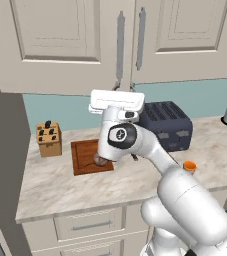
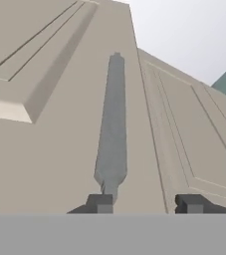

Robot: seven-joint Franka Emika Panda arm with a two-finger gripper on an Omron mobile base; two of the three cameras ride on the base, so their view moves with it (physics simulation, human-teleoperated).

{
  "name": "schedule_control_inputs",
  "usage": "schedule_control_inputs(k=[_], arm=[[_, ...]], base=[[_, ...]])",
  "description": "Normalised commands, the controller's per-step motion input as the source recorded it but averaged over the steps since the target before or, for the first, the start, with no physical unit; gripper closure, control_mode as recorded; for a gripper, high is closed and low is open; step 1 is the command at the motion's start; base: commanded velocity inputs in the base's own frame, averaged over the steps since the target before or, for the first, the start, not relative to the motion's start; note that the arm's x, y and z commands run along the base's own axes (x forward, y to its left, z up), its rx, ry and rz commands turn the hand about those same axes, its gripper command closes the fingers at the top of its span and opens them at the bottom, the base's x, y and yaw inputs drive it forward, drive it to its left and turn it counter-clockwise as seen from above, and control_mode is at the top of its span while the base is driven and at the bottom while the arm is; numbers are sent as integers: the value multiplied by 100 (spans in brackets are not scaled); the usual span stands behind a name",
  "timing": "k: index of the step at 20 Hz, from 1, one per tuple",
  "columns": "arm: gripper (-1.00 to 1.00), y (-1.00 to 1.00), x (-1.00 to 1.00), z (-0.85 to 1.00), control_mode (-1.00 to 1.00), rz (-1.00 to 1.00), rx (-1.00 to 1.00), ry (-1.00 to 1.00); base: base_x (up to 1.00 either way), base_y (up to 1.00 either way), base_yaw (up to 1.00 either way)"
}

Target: Pick the bread, place it on the cutting board, pick the jam, place it on the counter, and close the cabinet.

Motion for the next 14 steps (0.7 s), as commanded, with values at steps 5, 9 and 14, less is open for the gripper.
schedule_control_inputs(k=[5,9,14], arm=[[-100,0,50,2,-100,0,5,9],[-100,0,43,11,-100,0,5,16],[-100,0,40,1,-100,0,1,13]], base=[[0,0,0],[0,0,0],[0,0,0]])
